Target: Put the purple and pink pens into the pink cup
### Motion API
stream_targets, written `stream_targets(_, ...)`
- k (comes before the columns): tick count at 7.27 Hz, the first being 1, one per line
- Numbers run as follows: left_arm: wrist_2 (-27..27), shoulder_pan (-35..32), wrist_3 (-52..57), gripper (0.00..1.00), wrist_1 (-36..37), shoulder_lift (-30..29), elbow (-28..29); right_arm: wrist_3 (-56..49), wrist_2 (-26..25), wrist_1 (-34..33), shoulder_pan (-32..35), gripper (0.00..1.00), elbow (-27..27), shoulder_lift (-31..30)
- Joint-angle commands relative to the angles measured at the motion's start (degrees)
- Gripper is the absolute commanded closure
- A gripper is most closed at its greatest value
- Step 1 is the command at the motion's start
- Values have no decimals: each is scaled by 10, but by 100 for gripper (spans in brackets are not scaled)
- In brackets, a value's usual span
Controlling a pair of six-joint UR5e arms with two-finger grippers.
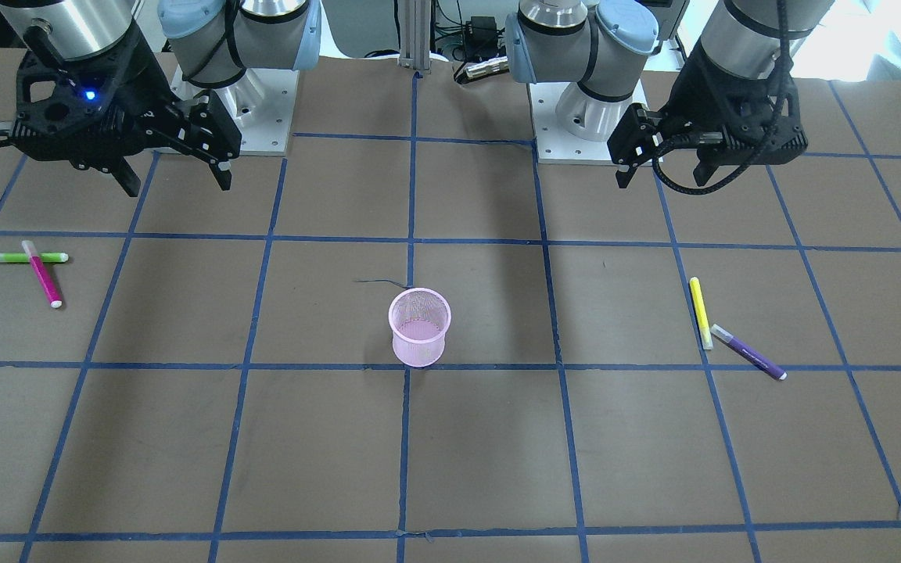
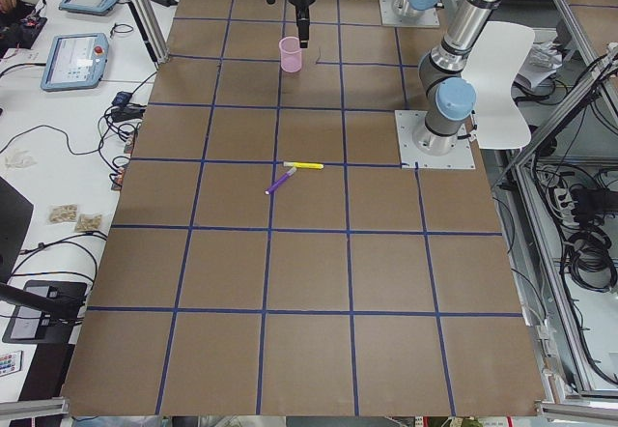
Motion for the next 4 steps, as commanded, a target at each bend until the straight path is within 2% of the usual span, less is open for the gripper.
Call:
stream_targets(1,4,2,0,0,0,4,-6,-4,-43,-7,-1,0,4,1)
stream_targets(3,0,-6,0,0,-11,12,-8,-41,-50,-14,-15,0,7,5)
stream_targets(4,-11,-3,13,0,-26,13,-9,-48,-50,-19,-42,0,12,16)
